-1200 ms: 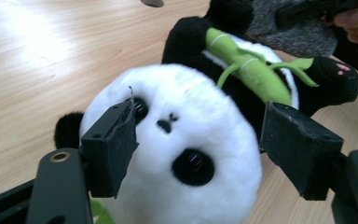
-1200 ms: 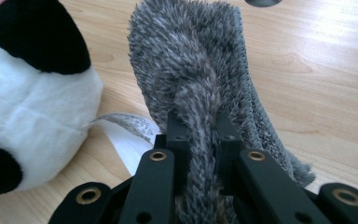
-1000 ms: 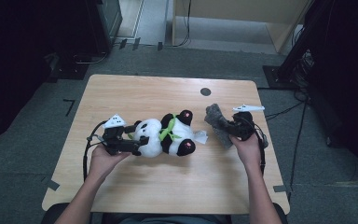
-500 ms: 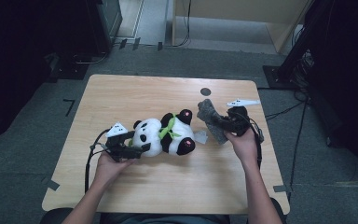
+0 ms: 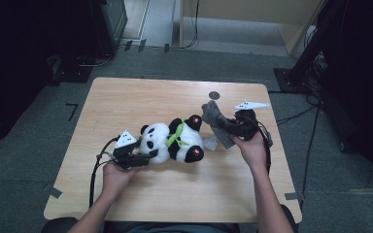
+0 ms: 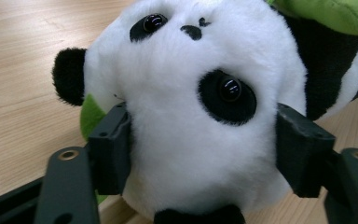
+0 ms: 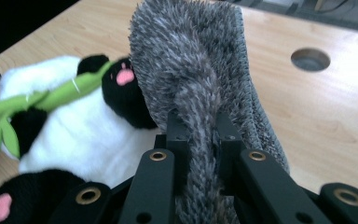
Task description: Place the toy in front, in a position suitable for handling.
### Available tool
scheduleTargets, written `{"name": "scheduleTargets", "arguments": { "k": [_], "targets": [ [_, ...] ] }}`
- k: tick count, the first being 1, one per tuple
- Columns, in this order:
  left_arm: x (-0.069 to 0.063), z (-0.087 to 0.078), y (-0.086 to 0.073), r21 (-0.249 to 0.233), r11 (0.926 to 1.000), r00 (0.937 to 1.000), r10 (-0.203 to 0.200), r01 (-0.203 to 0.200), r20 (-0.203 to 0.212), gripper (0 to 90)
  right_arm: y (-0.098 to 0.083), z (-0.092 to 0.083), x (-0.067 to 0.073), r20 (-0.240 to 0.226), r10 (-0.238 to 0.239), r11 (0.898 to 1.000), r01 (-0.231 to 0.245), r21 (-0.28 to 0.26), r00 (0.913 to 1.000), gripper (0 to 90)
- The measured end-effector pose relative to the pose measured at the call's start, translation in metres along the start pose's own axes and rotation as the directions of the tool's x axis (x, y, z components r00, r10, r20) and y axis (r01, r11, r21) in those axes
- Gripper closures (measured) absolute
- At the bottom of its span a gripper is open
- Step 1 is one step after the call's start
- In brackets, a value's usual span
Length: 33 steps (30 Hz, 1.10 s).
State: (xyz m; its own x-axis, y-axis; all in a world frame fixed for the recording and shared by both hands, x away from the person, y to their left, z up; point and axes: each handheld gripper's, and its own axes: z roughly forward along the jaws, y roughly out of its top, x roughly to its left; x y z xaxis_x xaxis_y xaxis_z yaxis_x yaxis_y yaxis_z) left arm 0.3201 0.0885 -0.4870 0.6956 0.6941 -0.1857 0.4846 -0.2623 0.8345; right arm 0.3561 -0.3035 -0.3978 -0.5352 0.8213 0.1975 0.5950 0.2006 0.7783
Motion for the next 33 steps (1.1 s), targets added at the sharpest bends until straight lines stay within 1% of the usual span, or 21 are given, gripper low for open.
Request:
{"name": "scheduleTargets", "arguments": {
  "k": [1, 2, 4, 7, 9, 11, 12, 13, 14, 15, 17, 18, 20, 21, 23, 25, 26, 27, 28, 32, 33],
  "targets": [
    [0.0, 0.0, 0.0, 0.0, 1.0, 1.0, 0.0, 0.0, 0.0, 32.5, 0.0, 0.0, 0.0, 0.0, 0.0, 1.0, 0.0, 0.0, 1.0, 81.8],
    [0.002, 0.0, 0.0, -0.001, 0.9999, 0.9999, -0.013, 0.013, 0.011, 34.2, 0.003, -0.003, 0.003, -0.006, -0.008, 1.0, 0.008, -0.012, 1.0, 81.8],
    [0.003, -0.001, 0.0, -0.003, 0.9999, 0.9998, -0.013, 0.013, 0.016, 36.4, 0.007, -0.004, 0.006, -0.022, -0.006, 1.0, 0.006, -0.016, 0.9997, 81.8],
    [0.003, -0.001, 0.0, -0.002, 0.9999, 0.9998, -0.011, 0.011, 0.019, 36.9, 0.01, -0.003, 0.009, -0.022, -0.016, 1.0, 0.015, -0.018, 0.9996, 81.8],
    [0.004, 0.0, 0.002, 0.005, 0.9997, 0.9994, -0.025, 0.025, 0.023, 36.9, 0.018, -0.002, 0.014, -0.01, -0.044, 0.999, 0.044, 0.001, 0.999, 81.9],
    [0.005, -0.001, 0.002, 0.006, 0.9994, 0.999, -0.034, 0.033, 0.029, 36.8, 0.021, -0.002, 0.017, -0.011, -0.054, 0.999, 0.054, 0.007, 0.9985, 81.8],
    [0.006, -0.001, 0.003, 0.006, 0.999, 0.9984, -0.044, 0.044, 0.036, 36.6, 0.029, -0.002, 0.022, -0.023, -0.068, 0.998, 0.068, 0.004, 0.9974, 81.8],
    [0.006, -0.001, 0.002, 0.004, 0.9992, 0.9985, -0.04, 0.04, 0.038, 36.4, 0.033, -0.002, 0.024, -0.028, -0.072, 0.997, 0.072, 0.004, 0.997, 81.8],
    [0.005, -0.001, 0.002, 0.007, 0.9997, 0.9991, -0.025, 0.024, 0.035, 36.4, 0.038, -0.002, 0.026, -0.033, -0.078, 0.997, 0.078, 0.002, 0.9964, 81.8],
    [0.005, -0.001, 0.002, 0.007, 0.9997, 0.9991, -0.025, 0.024, 0.035, 36.4, 0.043, -0.001, 0.029, -0.041, -0.081, 0.997, 0.081, 0.002, 0.9959, 81.8],
    [0.003, -0.002, 0.001, 0.006, 0.9999, 0.9995, -0.011, 0.011, 0.028, 36.3, 0.051, 0.002, 0.034, -0.056, -0.094, 0.995, 0.095, 0.004, 0.994, 81.8],
    [0.003, -0.002, 0.001, 0.007, 0.9999, 0.9996, -0.01, 0.01, 0.026, 36.3, 0.051, 0.002, 0.034, -0.056, -0.094, 0.995, 0.095, 0.004, 0.994, 81.8],
    [0.004, -0.002, 0.001, 0.009, 0.9999, 0.9994, -0.012, 0.012, 0.032, 36.0, 0.06, 0.01, 0.044, -0.092, -0.105, 0.994, 0.106, 0.01, 0.9903, 81.6],
    [0.004, -0.002, 0.0, 0.01, 0.9999, 0.9993, -0.011, 0.011, 0.035, 36.0, 0.062, 0.013, 0.047, -0.096, -0.12, 0.993, 0.121, 0.01, 0.9881, 81.6],
    [0.004, -0.002, 0.001, 0.011, 0.9999, 0.9994, -0.011, 0.01, 0.032, 36.1, 0.065, 0.018, 0.051, -0.113, -0.116, 0.993, 0.12, 0.022, 0.9867, 81.6],
    [0.003, -0.002, 0.001, 0.013, 0.9998, 0.9995, -0.016, 0.016, 0.028, 36.1, 0.066, 0.021, 0.053, -0.123, -0.119, 0.992, 0.123, 0.024, 0.9853, 81.7],
    [0.004, -0.002, 0.002, 0.014, 0.9996, 0.9994, -0.023, 0.023, 0.024, 36.0, 0.069, 0.027, 0.056, -0.13, -0.12, 0.991, 0.126, 0.037, 0.9841, 81.7],
    [0.004, -0.002, 0.002, 0.014, 0.9996, 0.9994, -0.023, 0.023, 0.024, 36.0, 0.069, 0.027, 0.056, -0.13, -0.12, 0.991, 0.126, 0.037, 0.9841, 81.7],
    [0.003, -0.002, 0.002, 0.015, 0.9995, 0.9994, -0.027, 0.026, 0.022, 36.0, 0.071, 0.034, 0.061, -0.143, -0.13, 0.99, 0.137, 0.041, 0.9811, 81.7],
    [0.003, -0.002, 0.002, 0.016, 0.9996, 0.9995, -0.024, 0.024, 0.021, 36.0, 0.077, 0.047, 0.074, -0.184, -0.15, 0.986, 0.162, 0.05, 0.9713, 81.5],
    [0.003, -0.002, 0.002, 0.016, 0.9996, 0.9995, -0.024, 0.024, 0.021, 35.9, 0.077, 0.047, 0.074, -0.184, -0.15, 0.986, 0.162, 0.05, 0.9713, 81.5]
  ]
}}
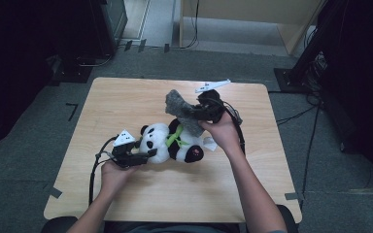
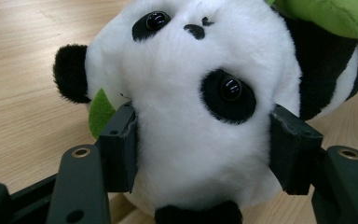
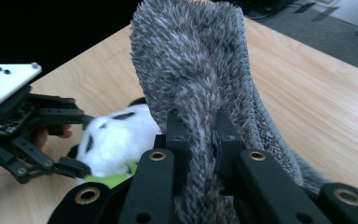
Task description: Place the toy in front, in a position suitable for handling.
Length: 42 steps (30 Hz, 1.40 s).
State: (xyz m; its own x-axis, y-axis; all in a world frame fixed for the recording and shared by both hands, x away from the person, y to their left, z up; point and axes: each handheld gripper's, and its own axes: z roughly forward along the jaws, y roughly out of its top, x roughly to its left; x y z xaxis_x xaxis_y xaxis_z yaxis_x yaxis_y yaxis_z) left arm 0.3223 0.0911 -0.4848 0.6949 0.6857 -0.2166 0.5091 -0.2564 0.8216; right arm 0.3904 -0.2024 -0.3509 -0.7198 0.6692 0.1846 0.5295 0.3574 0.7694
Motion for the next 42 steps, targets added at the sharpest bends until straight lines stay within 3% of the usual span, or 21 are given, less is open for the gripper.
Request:
{"name": "scheduleTargets", "arguments": {
  "k": [3, 6, 8, 9, 11, 13, 16, 18, 19, 21, 24, 30, 34, 35, 42],
  "targets": [
    [0.002, 0.0, -0.001, -0.009, 0.9998, 0.9997, 0.018, -0.018, 0.017, 35.4, 0.01, 0.017, 0.01, -0.027, -0.068, 0.998, 0.068, 0.001, 0.9973, 81.5],
    [0.003, 0.0, -0.002, -0.013, 0.9998, 0.9997, 0.017, -0.017, 0.019, 35.5, 0.017, 0.032, 0.019, -0.044, -0.107, 0.994, 0.107, 0.012, 0.9933, 81.7],
    [0.003, 0.0, -0.002, -0.015, 0.9998, 0.9997, 0.014, -0.014, 0.02, 35.5, 0.018, 0.037, 0.023, -0.059, -0.111, 0.994, 0.112, 0.011, 0.992, 81.3],
    [0.003, 0.0, -0.002, -0.014, 0.9998, 0.9997, 0.016, -0.015, 0.017, 35.6, 0.022, 0.049, 0.029, -0.081, -0.105, 0.994, 0.106, 0.013, 0.9912, 80.8],
    [0.003, 0.0, -0.002, -0.011, 0.9998, 0.9997, 0.016, -0.016, 0.018, 35.6, 0.024, 0.055, 0.033, -0.081, -0.107, 0.994, 0.109, 0.018, 0.9909, 80.7],
    [0.003, 0.0, -0.002, -0.01, 0.9999, 0.9998, 0.014, -0.014, 0.017, 35.4, 0.023, 0.076, 0.042, -0.082, -0.14, 0.989, 0.144, 0.042, 0.9867, 80.7],
    [0.002, 0.0, -0.003, -0.025, 0.9996, 0.9999, 0.011, -0.011, 0.009, 35.5, 0.022, 0.096, 0.045, -0.119, -0.07, 0.991, 0.083, 0.108, 0.9904, 80.8],
    [0.001, 0.0, -0.003, -0.025, 0.9996, 0.9999, 0.01, -0.01, 0.007, 35.5, 0.02, 0.102, 0.046, -0.139, -0.055, 0.99, 0.073, 0.124, 0.9887, 81.0],
    [0.002, 0.0, -0.003, -0.026, 0.9997, 1.0, 0.005, -0.005, 0.004, 35.6, 0.016, 0.113, 0.048, -0.144, -0.053, 0.982, 0.078, 0.173, 0.9881, 81.1],
    [0.002, 0.0, -0.003, -0.022, 0.9997, 1.0, -0.008, 0.008, 0.002, 35.6, 0.011, 0.12, 0.049, -0.14, -0.069, 0.978, 0.095, 0.188, 0.9877, 81.4],
    [0.0, 0.001, -0.003, -0.018, 0.9998, 1.0, 0.004, -0.004, -0.008, 36.5, 0.007, 0.12, 0.047, -0.124, -0.083, 0.976, 0.106, 0.189, 0.9888, 81.7],
    [-0.002, 0.001, -0.002, 0.002, 0.9999, 0.9998, -0.011, 0.011, -0.018, 40.5, -0.003, 0.116, 0.04, -0.106, -0.102, 0.978, 0.12, 0.173, 0.9891, 81.7],
    [-0.001, 0.001, -0.001, 0.007, 0.9998, 0.9996, -0.02, 0.021, -0.02, 42.2, -0.006, 0.113, 0.034, -0.073, -0.098, 0.979, 0.109, 0.171, 0.9925, 81.8],
    [0.0, 0.001, -0.001, 0.009, 0.9996, 0.9995, -0.027, 0.027, -0.015, 42.3, -0.007, 0.109, 0.027, -0.031, -0.083, 0.98, 0.087, 0.178, 0.9961, 82.1],
    [0.002, 0.002, 0.001, 0.016, 0.999, 0.9991, -0.042, 0.042, -0.005, 42.7, -0.015, 0.094, 0.009, -0.004, -0.065, 0.982, 0.065, 0.179, 0.9979, 82.5]
  ]
}}
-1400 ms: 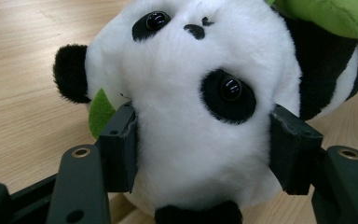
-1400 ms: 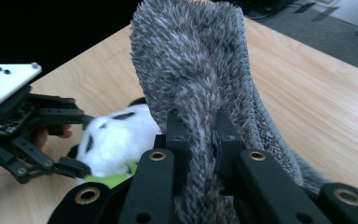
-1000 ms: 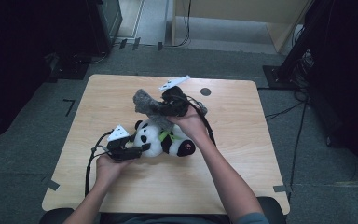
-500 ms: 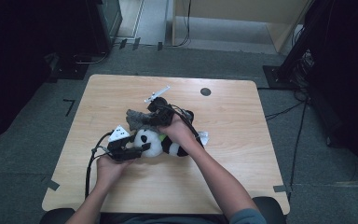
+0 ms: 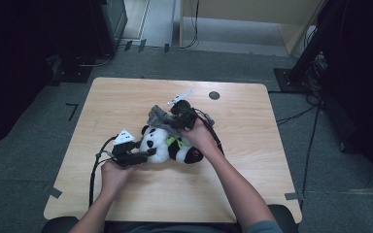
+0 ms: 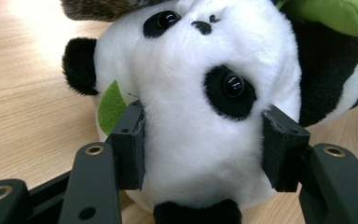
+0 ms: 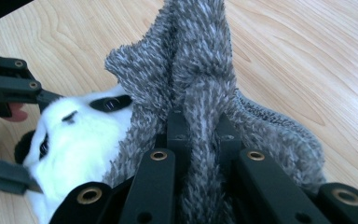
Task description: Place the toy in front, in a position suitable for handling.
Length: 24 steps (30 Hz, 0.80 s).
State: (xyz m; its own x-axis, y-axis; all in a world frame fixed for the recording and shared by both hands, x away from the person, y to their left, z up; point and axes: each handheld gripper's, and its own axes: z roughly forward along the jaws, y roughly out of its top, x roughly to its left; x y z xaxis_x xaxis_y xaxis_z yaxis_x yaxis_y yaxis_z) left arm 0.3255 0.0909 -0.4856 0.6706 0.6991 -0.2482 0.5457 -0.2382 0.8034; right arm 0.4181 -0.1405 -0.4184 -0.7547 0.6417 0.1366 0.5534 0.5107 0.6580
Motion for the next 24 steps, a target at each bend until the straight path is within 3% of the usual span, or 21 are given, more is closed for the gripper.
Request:
{"name": "scheduleTargets", "arguments": {
  "k": [6, 8, 13, 17, 24],
  "targets": [
    [0.0, 0.0, 0.0, -0.002, 1.0, 1.0, 0.001, -0.001, 0.002, 42.7, -0.003, -0.004, -0.007, 0.014, 0.005, 1.0, -0.005, -0.01, 0.9999, 82.3],
    [0.0, 0.0, -0.001, -0.006, 1.0, 1.0, 0.004, -0.004, 0.004, 42.6, -0.003, -0.01, -0.01, 0.056, -0.022, 0.999, 0.024, -0.035, 0.9982, 82.4],
    [0.001, 0.0, -0.002, -0.009, 0.9999, 1.0, 0.008, -0.008, 0.004, 42.4, -0.005, -0.02, -0.022, 0.091, 0.011, 0.998, -0.005, -0.065, 0.9958, 82.6],
    [0.0, 0.0, -0.002, -0.014, 0.9999, 1.0, 0.008, -0.007, 0.006, 41.4, -0.01, -0.031, -0.035, 0.099, 0.072, 0.995, -0.065, -0.075, 0.9925, 82.4],
    [-0.001, 0.0, -0.003, -0.02, 0.9997, 0.9999, 0.013, -0.013, 0.006, 41.2, -0.005, -0.043, -0.041, 0.147, 0.076, 0.995, -0.065, -0.082, 0.9862, 82.5]
  ]
}}
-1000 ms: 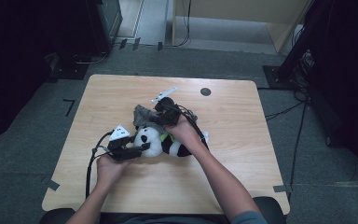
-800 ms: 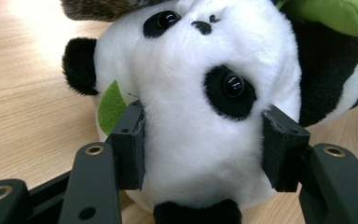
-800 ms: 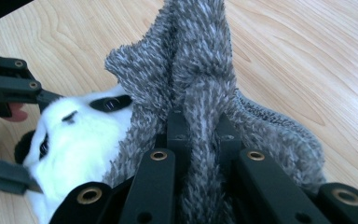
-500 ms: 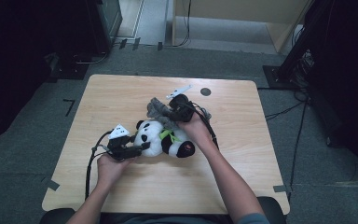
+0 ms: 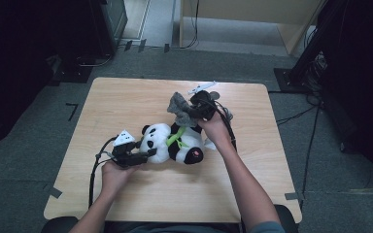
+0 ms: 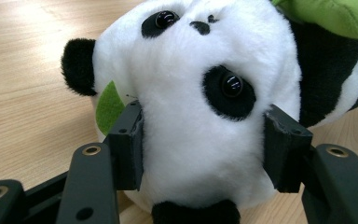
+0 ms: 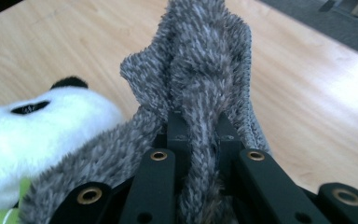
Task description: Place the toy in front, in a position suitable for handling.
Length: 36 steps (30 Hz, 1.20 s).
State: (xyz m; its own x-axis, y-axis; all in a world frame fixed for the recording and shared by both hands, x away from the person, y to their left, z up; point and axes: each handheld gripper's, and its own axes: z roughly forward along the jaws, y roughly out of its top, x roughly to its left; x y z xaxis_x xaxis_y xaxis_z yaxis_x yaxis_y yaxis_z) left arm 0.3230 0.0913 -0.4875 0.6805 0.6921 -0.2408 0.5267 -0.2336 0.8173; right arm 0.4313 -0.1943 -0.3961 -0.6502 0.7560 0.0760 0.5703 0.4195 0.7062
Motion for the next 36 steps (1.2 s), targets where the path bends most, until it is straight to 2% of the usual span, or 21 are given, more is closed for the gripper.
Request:
{"name": "scheduleTargets", "arguments": {
  "k": [2, 7, 10, 11, 13, 14, 15, 16, 18, 20, 21, 22, 24, 25, 26, 28, 30, 33, 36],
  "targets": [
    [0.0, 0.0, 0.0, 0.0, 1.0, 1.0, 0.003, -0.003, 0.0, 41.1, 0.004, -0.006, -0.001, 0.004, 0.001, 1.0, 0.0, -0.022, 1.0, 82.4],
    [0.0, 0.0, 0.0, -0.001, 1.0, 1.0, 0.002, -0.002, 0.0, 41.0, 0.013, -0.017, 0.005, -0.028, 0.006, 0.998, -0.008, -0.065, 0.9996, 82.4],
    [0.0, 0.0, 0.0, -0.001, 1.0, 1.0, 0.006, -0.006, -0.005, 41.0, 0.025, -0.021, 0.02, -0.06, -0.023, 0.996, 0.017, -0.09, 0.9979, 82.4],
    [0.0, 0.0, 0.0, -0.001, 1.0, 1.0, 0.006, -0.006, -0.005, 41.0, 0.025, -0.021, 0.02, -0.06, -0.023, 0.996, 0.017, -0.09, 0.9979, 82.4],
    [-0.001, 0.0, 0.001, 0.001, 1.0, 1.0, -0.001, 0.001, -0.008, 41.0, 0.032, -0.02, 0.029, -0.081, -0.043, 0.995, 0.035, -0.096, 0.9958, 82.4],
    [-0.001, 0.0, 0.001, 0.0, 1.0, 1.0, -0.002, 0.002, -0.008, 41.0, 0.039, -0.016, 0.039, -0.101, -0.065, 0.994, 0.055, -0.095, 0.9927, 82.4],
    [-0.001, 0.0, 0.001, -0.001, 1.0, 1.0, -0.005, 0.005, -0.007, 41.0, 0.039, -0.016, 0.039, -0.101, -0.065, 0.994, 0.055, -0.095, 0.9927, 82.4],
    [-0.001, 0.0, 0.001, 0.001, 1.0, 1.0, -0.003, 0.003, -0.007, 41.0, 0.044, -0.01, 0.05, -0.12, -0.084, 0.993, 0.074, -0.089, 0.9891, 82.4],
    [-0.001, 0.0, 0.001, 0.001, 1.0, 1.0, -0.003, 0.003, -0.007, 41.0, 0.046, -0.006, 0.055, -0.131, -0.093, 0.993, 0.082, -0.082, 0.987, 82.4],
    [-0.001, 0.0, 0.001, 0.0, 1.0, 1.0, -0.002, 0.002, -0.007, 40.9, 0.047, 0.004, 0.066, -0.158, -0.102, 0.994, 0.092, -0.065, 0.9822, 82.4],
    [-0.001, 0.0, 0.001, 0.002, 1.0, 1.0, -0.002, 0.002, -0.006, 40.9, 0.046, 0.017, 0.077, -0.186, -0.114, 0.993, 0.109, -0.038, 0.976, 82.3],
    [-0.001, 0.0, 0.001, 0.002, 1.0, 1.0, -0.002, 0.002, -0.006, 41.0, 0.046, 0.017, 0.077, -0.186, -0.114, 0.993, 0.109, -0.038, 0.976, 82.3],
    [-0.001, 0.0, 0.001, 0.002, 1.0, 1.0, -0.002, 0.002, -0.006, 40.9, 0.039, 0.035, 0.089, -0.211, -0.127, 0.991, 0.133, 0.013, 0.969, 82.3],
    [-0.001, 0.0, 0.001, 0.0, 1.0, 1.0, -0.005, 0.005, -0.006, 40.9, 0.039, 0.035, 0.089, -0.211, -0.127, 0.991, 0.133, 0.013, 0.969, 82.3],
    [-0.001, 0.0, 0.001, -0.001, 1.0, 1.0, -0.006, 0.006, -0.006, 40.8, 0.034, 0.045, 0.093, -0.224, -0.129, 0.989, 0.142, 0.042, 0.9659, 82.3],
    [-0.001, 0.0, 0.001, 0.0, 1.0, 0.9999, -0.008, 0.008, -0.007, 40.7, 0.028, 0.054, 0.095, -0.237, -0.137, 0.984, 0.159, 0.076, 0.9617, 82.2],
    [0.0, 0.0, 0.0, 0.004, 1.0, 0.9999, -0.009, 0.009, -0.005, 40.5, 0.023, 0.058, 0.095, -0.247, -0.133, 0.984, 0.157, 0.082, 0.9598, 82.1],
    [0.0, 0.001, 0.0, 0.003, 0.9999, 0.9999, -0.01, 0.01, -0.002, 40.7, 0.02, 0.058, 0.094, -0.249, -0.133, 0.985, 0.156, 0.073, 0.9592, 82.1],
    [-0.001, 0.001, 0.0, 0.007, 1.0, 1.0, 0.004, -0.004, -0.006, 40.8, 0.016, 0.055, 0.09, -0.246, -0.136, 0.984, 0.16, 0.078, 0.9597, 82.1]
  ]
}}
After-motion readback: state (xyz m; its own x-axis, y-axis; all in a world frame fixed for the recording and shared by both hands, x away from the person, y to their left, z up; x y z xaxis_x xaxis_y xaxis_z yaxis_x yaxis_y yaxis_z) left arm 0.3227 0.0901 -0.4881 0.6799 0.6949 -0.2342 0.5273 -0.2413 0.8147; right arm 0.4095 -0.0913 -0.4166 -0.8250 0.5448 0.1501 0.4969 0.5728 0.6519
